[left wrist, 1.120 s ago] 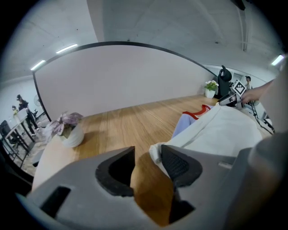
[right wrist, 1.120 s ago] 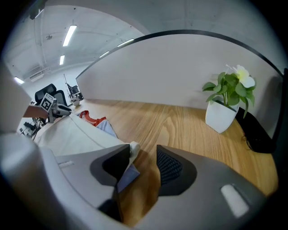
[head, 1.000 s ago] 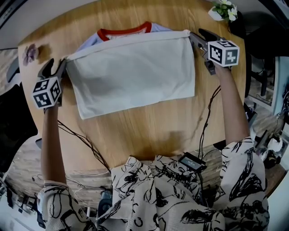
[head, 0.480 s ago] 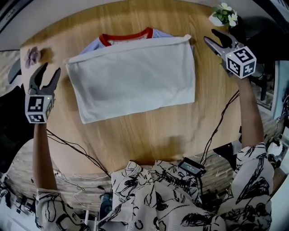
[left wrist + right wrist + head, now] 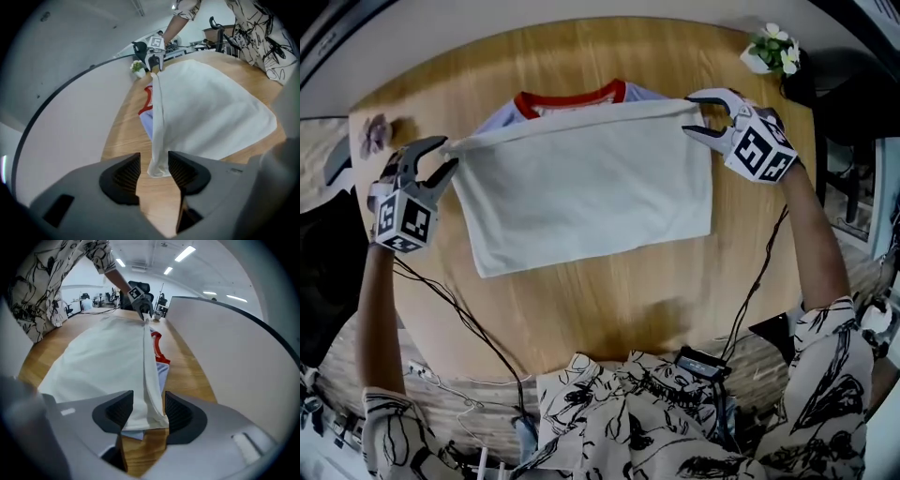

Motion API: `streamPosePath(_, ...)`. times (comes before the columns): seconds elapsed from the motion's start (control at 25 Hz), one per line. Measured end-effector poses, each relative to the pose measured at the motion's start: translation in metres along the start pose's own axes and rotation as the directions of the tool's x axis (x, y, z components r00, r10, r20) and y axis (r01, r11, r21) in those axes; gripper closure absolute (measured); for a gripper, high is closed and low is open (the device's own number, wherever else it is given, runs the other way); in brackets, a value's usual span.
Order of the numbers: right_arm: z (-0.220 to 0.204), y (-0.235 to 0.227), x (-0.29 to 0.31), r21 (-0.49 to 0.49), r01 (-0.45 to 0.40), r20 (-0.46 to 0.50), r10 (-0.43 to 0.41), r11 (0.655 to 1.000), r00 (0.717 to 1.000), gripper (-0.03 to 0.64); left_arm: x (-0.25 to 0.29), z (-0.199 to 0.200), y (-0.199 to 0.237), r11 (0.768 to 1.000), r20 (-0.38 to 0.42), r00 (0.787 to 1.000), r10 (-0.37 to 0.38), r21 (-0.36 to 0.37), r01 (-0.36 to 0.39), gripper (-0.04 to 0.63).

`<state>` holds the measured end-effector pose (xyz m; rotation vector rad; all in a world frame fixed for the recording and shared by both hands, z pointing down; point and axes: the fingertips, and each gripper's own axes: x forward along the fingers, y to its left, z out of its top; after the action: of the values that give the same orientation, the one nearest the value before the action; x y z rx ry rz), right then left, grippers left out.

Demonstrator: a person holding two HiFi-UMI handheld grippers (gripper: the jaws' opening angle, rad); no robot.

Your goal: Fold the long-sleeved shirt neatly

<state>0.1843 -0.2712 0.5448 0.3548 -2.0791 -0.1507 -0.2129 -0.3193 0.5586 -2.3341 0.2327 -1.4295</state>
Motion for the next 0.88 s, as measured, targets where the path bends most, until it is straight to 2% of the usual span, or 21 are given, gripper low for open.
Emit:
streamPosePath(0.12,-0.006,0.001,0.014,-0.056,-0.017,-0.048,0.014,0.998,0.999,0.397,0.012,-0.006,-0.004,0.996,-0.04,0.998,-0.056,0.064,0.059,0.408)
streamPosePath(0.28,-0.013,0.0,0.021,-0.036,-0.037,-0.065,0.034,0.999,0.997,0.42,0.018,-0.004,-0.006,0.993,-0.039,0.995,-0.095,0.072,0.098,0.453)
streamPosePath(0.32,-0.013,0.001,0.022,-0.033,-0.041,-0.064,0.039,0.999,0.997,0.425,0.019,-0.004,-0.006,0.993,-0.039,0.995,-0.096,0.069,0.098,0.476)
streamPosePath(0.4,-0.012,0.0,0.022,-0.03,-0.04,-0.056,0.038,0.999,0.998,0.431,0.019,-0.005,-0.005,0.994,-0.036,0.996,-0.086,0.064,0.088,0.575)
streamPosePath(0.56,-0.01,-0.009,0.017,-0.002,-0.013,-0.036,0.013,1.0,0.999,0.473,0.019,-0.003,-0.002,0.996,-0.017,0.997,-0.078,0.039,0.079,0.577)
streamPosePath(0.6,-0.011,-0.012,0.016,-0.006,-0.001,-0.038,0.001,1.0,0.999,0.498,0.019,-0.003,-0.002,0.996,-0.016,0.997,-0.079,0.039,0.08,0.577)
streamPosePath(0.68,-0.012,-0.016,0.016,-0.024,0.019,-0.048,-0.02,1.0,0.999,0.594,0.019,-0.003,-0.003,0.996,-0.015,0.997,-0.082,0.044,0.083,0.578)
streamPosePath(0.8,-0.012,-0.018,0.016,-0.031,0.03,-0.051,-0.031,0.999,0.998,0.597,0.018,-0.003,-0.001,0.996,-0.007,0.996,-0.09,0.018,0.09,0.578)
streamPosePath(0.88,-0.013,-0.024,0.014,0.021,0.034,-0.032,-0.033,0.999,0.999,0.597,0.019,-0.003,0.003,0.995,0.016,0.995,-0.095,-0.043,0.095,0.578)
